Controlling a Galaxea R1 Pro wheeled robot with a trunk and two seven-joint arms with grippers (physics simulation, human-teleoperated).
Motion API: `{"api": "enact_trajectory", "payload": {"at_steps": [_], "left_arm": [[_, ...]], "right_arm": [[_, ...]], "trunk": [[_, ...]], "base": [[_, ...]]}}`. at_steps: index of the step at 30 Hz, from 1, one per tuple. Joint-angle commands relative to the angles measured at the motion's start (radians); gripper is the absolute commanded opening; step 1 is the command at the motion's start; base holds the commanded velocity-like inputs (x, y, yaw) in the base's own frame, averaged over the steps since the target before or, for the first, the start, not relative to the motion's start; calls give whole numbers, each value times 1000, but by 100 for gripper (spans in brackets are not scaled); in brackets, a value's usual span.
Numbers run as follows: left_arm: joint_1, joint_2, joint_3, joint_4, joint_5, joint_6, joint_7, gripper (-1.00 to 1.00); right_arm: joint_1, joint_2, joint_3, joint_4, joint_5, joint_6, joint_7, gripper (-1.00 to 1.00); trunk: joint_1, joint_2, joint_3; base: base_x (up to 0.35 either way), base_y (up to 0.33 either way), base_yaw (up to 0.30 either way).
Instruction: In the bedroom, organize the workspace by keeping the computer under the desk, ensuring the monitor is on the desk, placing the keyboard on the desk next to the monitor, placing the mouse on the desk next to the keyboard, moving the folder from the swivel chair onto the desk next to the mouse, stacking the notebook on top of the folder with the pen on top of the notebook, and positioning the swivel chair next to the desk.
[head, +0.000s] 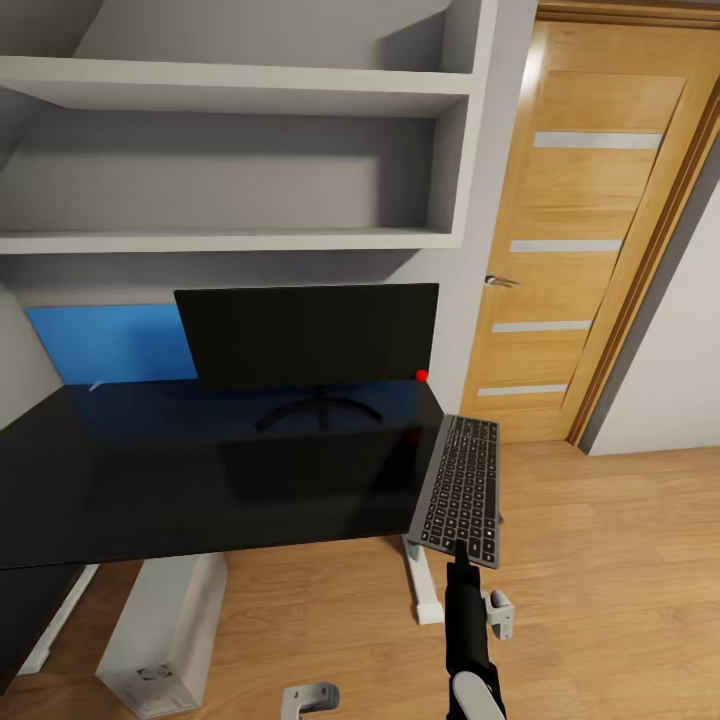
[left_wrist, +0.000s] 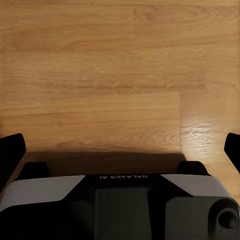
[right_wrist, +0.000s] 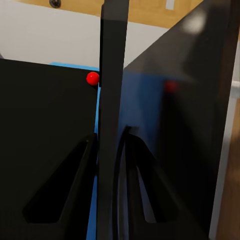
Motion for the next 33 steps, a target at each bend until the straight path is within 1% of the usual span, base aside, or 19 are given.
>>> {"api": "enact_trajectory", "payload": {"at_steps": [1, 7, 33], "left_arm": [[-1, 0, -2, -1, 10, 2, 10, 100], [-1, 0, -2, -1, 10, 2, 10, 100], [-1, 0, -2, -1, 10, 2, 10, 100]], "right_arm": [[-1, 0, 2, 0, -10, -4, 8, -100], [-1, 0, 1, 0, -9, -4, 8, -100], [-1, 1, 3, -1, -9, -4, 7, -100]], "trunk": [[0, -1, -1], [0, -1, -1], [0, -1, -1]], "base": [[0, 135, 0], [0, 67, 0], [0, 1, 0]]}}
